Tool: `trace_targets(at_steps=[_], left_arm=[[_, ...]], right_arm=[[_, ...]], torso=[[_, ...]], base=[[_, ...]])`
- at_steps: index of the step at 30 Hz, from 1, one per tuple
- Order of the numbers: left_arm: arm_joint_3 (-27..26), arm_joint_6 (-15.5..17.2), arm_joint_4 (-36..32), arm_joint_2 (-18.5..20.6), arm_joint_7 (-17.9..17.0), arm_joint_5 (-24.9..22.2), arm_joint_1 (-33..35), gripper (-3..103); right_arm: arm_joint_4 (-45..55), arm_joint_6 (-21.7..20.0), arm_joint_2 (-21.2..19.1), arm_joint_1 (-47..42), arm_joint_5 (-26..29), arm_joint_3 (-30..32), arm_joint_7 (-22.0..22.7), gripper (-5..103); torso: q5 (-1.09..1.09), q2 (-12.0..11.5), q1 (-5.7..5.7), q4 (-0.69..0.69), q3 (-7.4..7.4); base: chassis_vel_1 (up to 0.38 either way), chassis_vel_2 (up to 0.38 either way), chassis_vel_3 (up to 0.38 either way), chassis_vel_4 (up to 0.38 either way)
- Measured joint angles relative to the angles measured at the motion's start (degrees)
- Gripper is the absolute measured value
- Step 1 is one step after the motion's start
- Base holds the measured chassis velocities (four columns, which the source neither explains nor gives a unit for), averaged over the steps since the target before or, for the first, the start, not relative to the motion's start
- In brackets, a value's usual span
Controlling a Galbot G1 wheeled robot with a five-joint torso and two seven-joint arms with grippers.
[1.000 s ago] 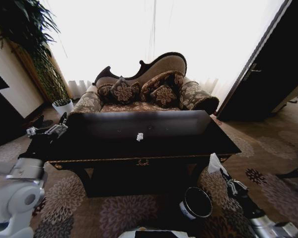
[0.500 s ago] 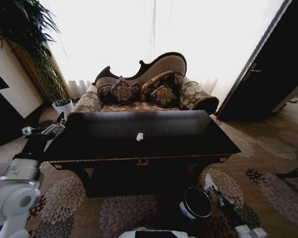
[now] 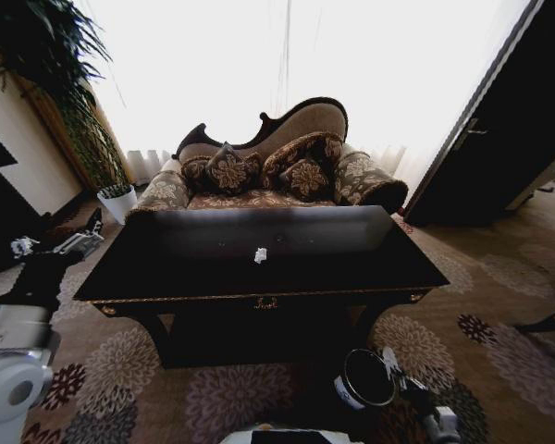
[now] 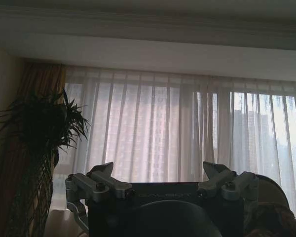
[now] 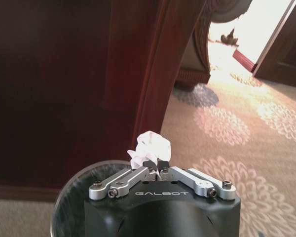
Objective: Move to the front of the table and place the trash on the table into the trash bin.
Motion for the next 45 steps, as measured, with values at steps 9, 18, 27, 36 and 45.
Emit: trace_targets(at_steps=[9,18,27,36,45], left_arm=[[-2.8,-0.1,-0.8,-0.1,0.1,-0.2,2.6,100],[-3.2,-0.2,-0.9,-0.8,0.1,0.1,3.5,100],[-2.9,-0.3,-0.6,-0.9,0.3,0.8,3.7,100],[-2.9,-0.3,-0.1,-1.0,0.3,0.9,3.7,100],[-2.5,-0.3,-0.1,-1.1,0.3,1.0,3.4,100]], right_arm=[[-5.7,-3.2,1.8,3.7,-1.6,-4.4,3.0,0],[-9.8,-4.4,2.9,6.7,-1.5,-6.2,3.5,0],[-12.0,-5.3,3.1,9.8,-1.4,-7.7,3.1,0],[-11.9,-5.8,3.1,10.1,-1.7,-8.2,2.4,19],[-10.6,-5.8,2.8,9.4,-1.6,-8.0,2.1,51]], torso=[[0.00,0.0,0.00,0.00,0.00],[-0.01,0.0,0.00,0.00,0.00],[0.00,0.0,0.00,0.01,0.00],[0.01,0.0,0.00,0.00,0.00],[0.00,0.0,0.00,0.00,0.00]], base=[[0.000,0.000,0.000,0.000],[0.000,0.000,0.000,0.000],[0.000,0.000,0.000,0.000],[0.000,0.000,0.000,0.000],[0.000,0.000,0.000,0.000]])
